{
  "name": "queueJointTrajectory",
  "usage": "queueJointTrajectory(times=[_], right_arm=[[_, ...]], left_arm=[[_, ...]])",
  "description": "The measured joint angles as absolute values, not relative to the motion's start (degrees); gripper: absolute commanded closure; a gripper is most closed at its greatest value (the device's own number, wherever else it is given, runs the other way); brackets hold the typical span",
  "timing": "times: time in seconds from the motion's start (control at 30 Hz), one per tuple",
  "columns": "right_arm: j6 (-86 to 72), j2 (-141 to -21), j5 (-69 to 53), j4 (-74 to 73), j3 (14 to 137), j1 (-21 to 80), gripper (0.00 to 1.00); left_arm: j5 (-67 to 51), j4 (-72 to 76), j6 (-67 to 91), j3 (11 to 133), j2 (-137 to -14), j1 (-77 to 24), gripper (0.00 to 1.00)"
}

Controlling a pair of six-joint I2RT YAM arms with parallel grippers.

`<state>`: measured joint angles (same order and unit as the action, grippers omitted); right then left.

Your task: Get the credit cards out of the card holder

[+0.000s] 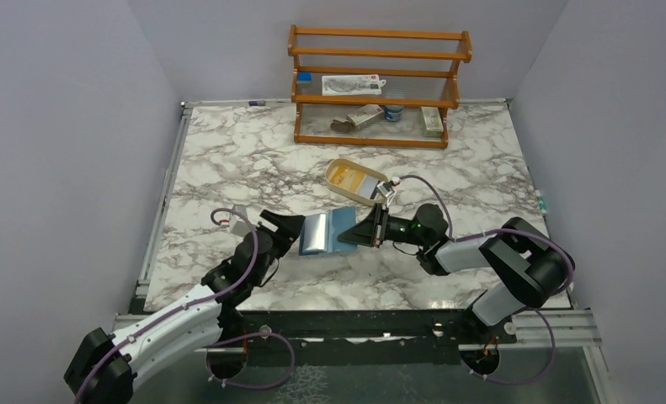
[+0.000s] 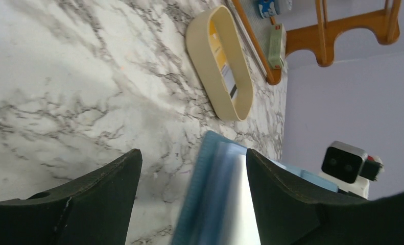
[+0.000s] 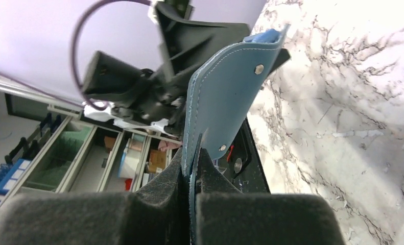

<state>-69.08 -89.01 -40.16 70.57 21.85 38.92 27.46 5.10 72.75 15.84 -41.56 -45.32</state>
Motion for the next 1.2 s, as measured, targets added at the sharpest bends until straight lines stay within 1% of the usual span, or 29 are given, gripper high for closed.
queueJointTrajectory(times=[0.13,0.27,0.37,0.63,1.0,1.2], right_arm=[[-68.9,-89.76,-41.52,72.29,21.87,38.85,0.99],[-66.59,-89.86,-41.58,69.6,21.08,38.06,1.0],[-64.31,-90.19,-41.54,66.3,19.62,36.91,0.99],[-61.36,-95.96,-41.56,64.2,15.55,33.58,0.99],[-58.24,-103.07,-41.71,56.55,17.5,31.77,0.99],[-58.46,-105.93,-42.96,56.42,18.76,31.62,1.0]], left_arm=[[25.02,5.45,74.83,10.07,-37.28,-40.66,0.24],[23.33,4.67,74.02,10.61,-37.5,-38.81,0.24],[21.39,6.07,73.23,11.51,-40.21,-38.57,0.24],[16.1,11.18,72.95,11.51,-49.69,-38.35,0.24],[11.35,15.33,72.36,11.57,-56.34,-38.35,0.24],[8.71,16.97,72.36,11.57,-61.36,-38.35,0.25]])
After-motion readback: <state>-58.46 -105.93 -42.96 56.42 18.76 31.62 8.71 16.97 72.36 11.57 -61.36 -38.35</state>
